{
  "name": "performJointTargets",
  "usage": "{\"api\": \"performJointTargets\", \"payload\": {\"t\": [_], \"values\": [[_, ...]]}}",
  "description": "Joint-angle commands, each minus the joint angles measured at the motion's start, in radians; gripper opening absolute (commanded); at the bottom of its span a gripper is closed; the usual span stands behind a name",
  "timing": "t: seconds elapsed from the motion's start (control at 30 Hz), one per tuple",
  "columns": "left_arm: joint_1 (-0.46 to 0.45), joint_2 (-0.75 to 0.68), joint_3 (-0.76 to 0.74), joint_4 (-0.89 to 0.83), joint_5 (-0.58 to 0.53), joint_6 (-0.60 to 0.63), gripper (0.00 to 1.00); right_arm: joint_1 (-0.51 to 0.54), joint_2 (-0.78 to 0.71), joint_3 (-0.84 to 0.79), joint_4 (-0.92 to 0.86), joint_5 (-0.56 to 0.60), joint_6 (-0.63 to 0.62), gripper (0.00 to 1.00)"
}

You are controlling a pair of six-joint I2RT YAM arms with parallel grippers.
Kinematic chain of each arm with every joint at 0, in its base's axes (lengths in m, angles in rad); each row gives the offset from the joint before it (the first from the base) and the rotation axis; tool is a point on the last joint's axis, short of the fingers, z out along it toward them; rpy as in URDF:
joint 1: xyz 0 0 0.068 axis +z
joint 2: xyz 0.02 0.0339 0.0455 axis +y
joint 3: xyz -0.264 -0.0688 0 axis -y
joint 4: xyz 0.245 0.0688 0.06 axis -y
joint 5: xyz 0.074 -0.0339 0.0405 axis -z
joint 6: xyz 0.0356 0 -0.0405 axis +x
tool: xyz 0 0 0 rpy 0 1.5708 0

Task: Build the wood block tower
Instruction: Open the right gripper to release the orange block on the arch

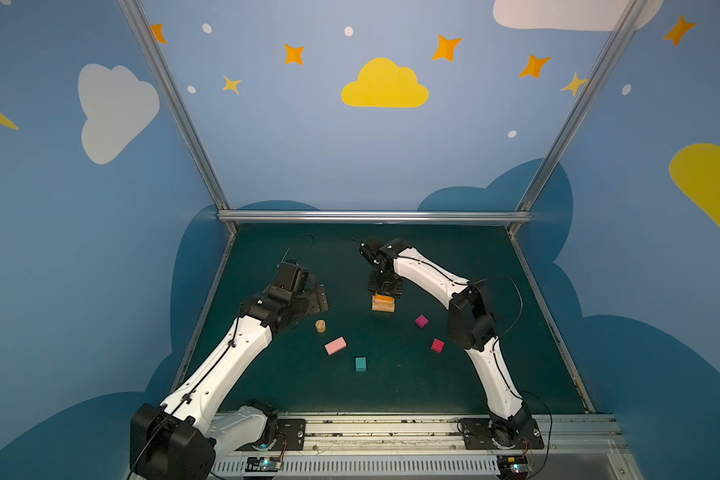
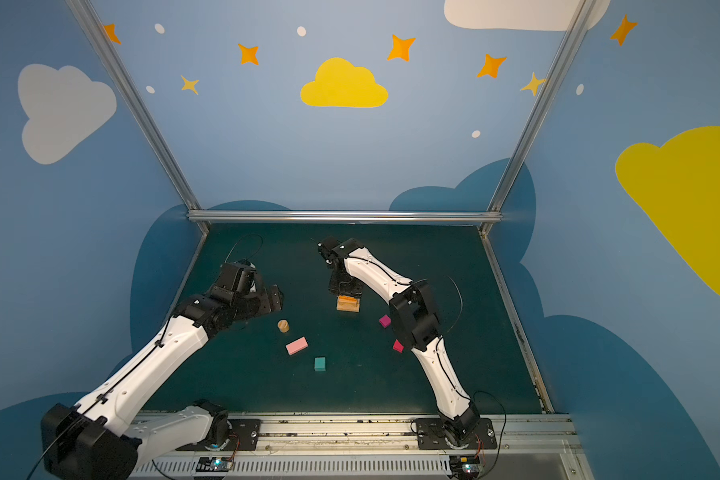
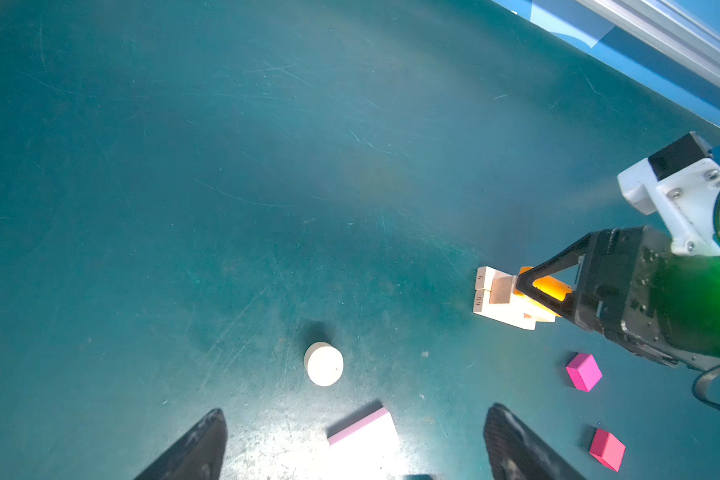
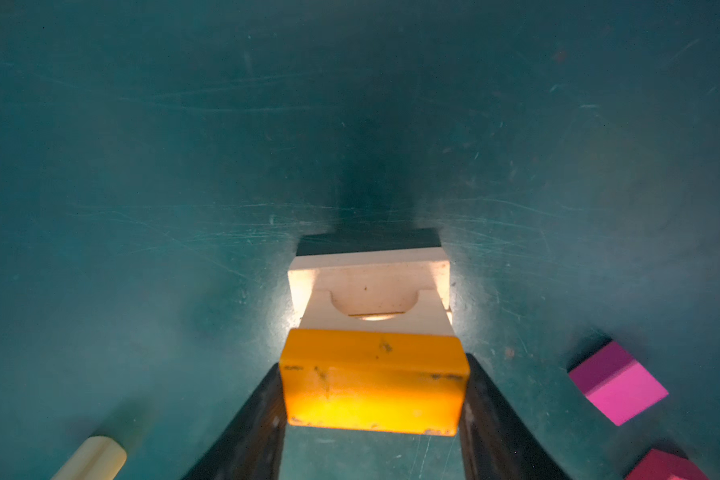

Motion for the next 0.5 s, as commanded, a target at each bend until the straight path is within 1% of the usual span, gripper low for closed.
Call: {"api": "performJointTargets", "payload": {"t": [0.0,0.47], "values": [[0.005,-0.007,-0.007,-0.001,0.007,0.003,0.96,0.005,0.005,-0.007,-0.028,0.006,-0.004,0.37],[0.005,-0.001,-0.006,0.001,0.008,0.003,0.96,0.000,-0.004,-0.009,-0.040,0.011,-0.030,0.41]]}}
